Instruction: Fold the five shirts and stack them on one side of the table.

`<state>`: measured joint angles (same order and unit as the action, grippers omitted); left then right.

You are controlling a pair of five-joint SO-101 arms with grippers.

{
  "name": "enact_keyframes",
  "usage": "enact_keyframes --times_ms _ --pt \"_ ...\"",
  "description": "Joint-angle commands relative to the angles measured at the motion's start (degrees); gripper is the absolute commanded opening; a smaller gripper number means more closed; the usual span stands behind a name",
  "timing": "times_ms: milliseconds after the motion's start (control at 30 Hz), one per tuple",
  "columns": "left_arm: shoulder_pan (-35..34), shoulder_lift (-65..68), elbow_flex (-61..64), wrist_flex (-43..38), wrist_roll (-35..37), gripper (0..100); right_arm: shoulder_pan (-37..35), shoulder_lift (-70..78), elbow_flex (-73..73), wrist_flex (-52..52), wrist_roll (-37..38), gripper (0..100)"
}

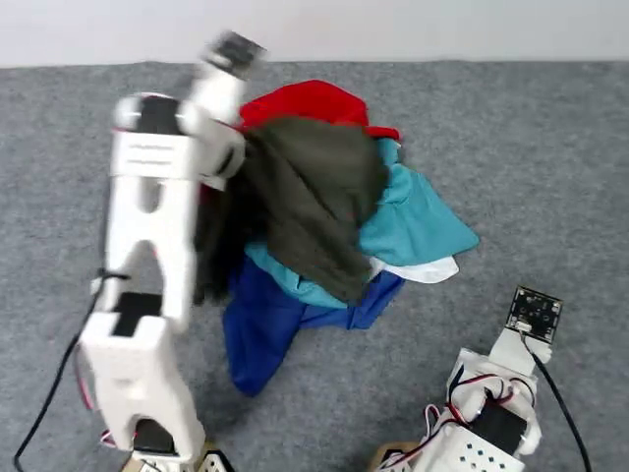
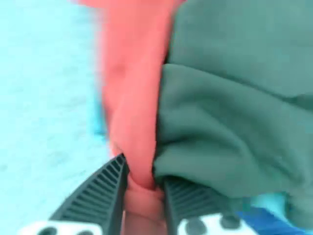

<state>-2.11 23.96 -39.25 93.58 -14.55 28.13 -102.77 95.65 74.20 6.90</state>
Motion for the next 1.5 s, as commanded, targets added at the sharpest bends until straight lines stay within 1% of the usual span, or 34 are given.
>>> enact_keyframes --times_ms 0,200,300,400,500,600,667,733,800,900,967,1033,1133,1267,1367,1467 --pt "-9.6 -10.3 -3.9 0.4 0.8 1 0.7 -0.2 0.9 0.3 -0.6 1.0" --pt "-25.8 -19.6 -4.4 -0.1 0.2 1 0.7 -0.2 0.9 0.3 -0.6 1.0" --pt "-33.3 -21.8 -4.4 -0.1 -3.3 1 0.7 -0.2 0.9 0.3 -0.6 1.0" --pt "-40.1 -22.8 -4.4 -0.1 -5.1 1 0.7 -0.2 0.9 0.3 -0.6 1.0" --pt "-44.8 -22.4 -3.7 0.1 -6.2 1 0.7 -0.2 0.9 0.3 -0.6 1.0" --pt "-46.7 -22.2 -0.2 -0.1 -6.5 1 0.7 -0.2 0.9 0.3 -0.6 1.0" --pt "-46.8 -22.2 1.6 0.7 -6.7 1 0.7 -0.2 0.9 0.3 -0.6 1.0" --pt "-46.9 -22.4 2.2 2.5 -9.6 4 0.7 -0.2 0.9 0.3 -0.6 1.0" --pt "-46.7 -22.4 1.3 4.5 -12.3 10 0.7 -0.2 0.9 0.3 -0.6 1.0" --pt "-46.7 -22.4 -0.9 5.5 -12.6 21 0.7 -0.2 0.9 0.3 -0.6 1.0" --pt "-46.6 -22.4 -2.7 6.3 -12.7 25 0.7 -0.2 0.9 0.3 -0.6 1.0" --pt "-46.3 -22.4 -4.8 6.9 -12.7 27 0.7 -0.2 0.9 0.3 -0.6 1.0" --pt "-44.0 -22.4 -7.1 6.9 -12.7 27 0.7 -0.2 0.9 0.3 -0.6 1.0" --pt "-37.0 -24.7 -4.2 7.0 -12.7 27 0.7 -0.2 0.9 0.3 -0.6 1.0" --pt "-28.0 -28.8 2.8 7.0 -12.7 27 0.7 -0.2 0.9 0.3 -0.6 1.0" --pt "-16.9 -33.8 12.7 7.0 -12.7 27 0.7 -0.2 0.9 0.3 -0.6 1.0"
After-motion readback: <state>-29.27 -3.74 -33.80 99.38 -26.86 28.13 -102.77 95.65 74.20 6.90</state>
